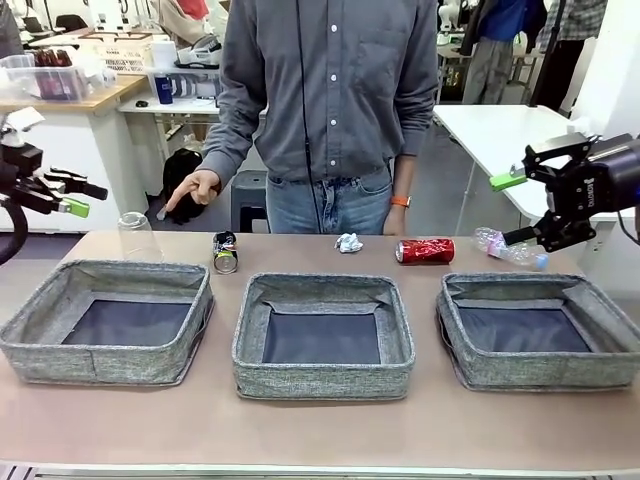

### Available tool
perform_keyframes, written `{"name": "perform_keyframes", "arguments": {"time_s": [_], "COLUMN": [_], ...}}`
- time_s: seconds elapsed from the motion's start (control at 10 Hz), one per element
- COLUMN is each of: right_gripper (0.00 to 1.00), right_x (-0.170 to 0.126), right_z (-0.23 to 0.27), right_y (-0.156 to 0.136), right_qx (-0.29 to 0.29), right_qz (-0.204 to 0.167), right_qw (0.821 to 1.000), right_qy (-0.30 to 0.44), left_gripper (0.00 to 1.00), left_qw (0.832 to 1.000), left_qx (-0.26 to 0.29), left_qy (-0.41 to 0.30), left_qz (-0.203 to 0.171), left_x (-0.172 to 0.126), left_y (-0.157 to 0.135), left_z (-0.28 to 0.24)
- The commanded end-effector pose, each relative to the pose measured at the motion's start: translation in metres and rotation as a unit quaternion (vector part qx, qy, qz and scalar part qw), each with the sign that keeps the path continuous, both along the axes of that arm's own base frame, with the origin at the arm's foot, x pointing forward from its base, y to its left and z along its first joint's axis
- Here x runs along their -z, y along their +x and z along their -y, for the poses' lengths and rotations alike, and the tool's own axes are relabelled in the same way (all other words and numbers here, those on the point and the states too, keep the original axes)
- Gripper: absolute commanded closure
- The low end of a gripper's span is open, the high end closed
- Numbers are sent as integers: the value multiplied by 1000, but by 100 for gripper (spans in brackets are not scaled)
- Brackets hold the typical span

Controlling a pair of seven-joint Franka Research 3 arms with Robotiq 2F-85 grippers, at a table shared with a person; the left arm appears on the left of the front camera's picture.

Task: Sort the waste into the appropriate baskets.
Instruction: Pick up the waste item pointed out by the person.

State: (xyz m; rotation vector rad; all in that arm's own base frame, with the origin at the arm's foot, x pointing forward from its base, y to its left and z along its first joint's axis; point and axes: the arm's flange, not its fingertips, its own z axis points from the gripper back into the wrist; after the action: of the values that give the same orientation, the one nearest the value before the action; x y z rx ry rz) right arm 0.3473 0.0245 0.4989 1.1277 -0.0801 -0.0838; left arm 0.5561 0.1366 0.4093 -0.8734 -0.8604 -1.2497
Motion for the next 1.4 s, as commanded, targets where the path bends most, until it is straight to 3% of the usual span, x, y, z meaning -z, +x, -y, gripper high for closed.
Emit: {"name": "perform_keyframes", "arguments": {"time_s": [0.0, 0.4, 0.8, 1.1, 1.3], "right_gripper": [0, 0, 0, 0, 0], "right_x": [-3, -3, -3, -3, -3], "right_z": [-1, -1, -1, -1, -1], "right_y": [1, 1, 1, 1, 1], "right_qx": [-2, -2, -2, -2, -2], "right_qz": [-2, -2, -2, -2, -2], "right_qw": [1000, 1000, 1000, 1000, 1000], "right_qy": [-2, -2, -2, -2, -2], "left_gripper": [0, 0, 0, 0, 0], "left_qw": [998, 998, 995, 993, 994], "left_qx": [5, 38, -55, -94, -94], "left_qy": [49, 48, 73, 48, 49], "left_qz": [39, -8, 36, 47, 34], "left_x": [12, 67, 95, 99, 108], "left_y": [42, 71, 86, 94, 103], "left_z": [-21, -53, -52, -34, -26]}}
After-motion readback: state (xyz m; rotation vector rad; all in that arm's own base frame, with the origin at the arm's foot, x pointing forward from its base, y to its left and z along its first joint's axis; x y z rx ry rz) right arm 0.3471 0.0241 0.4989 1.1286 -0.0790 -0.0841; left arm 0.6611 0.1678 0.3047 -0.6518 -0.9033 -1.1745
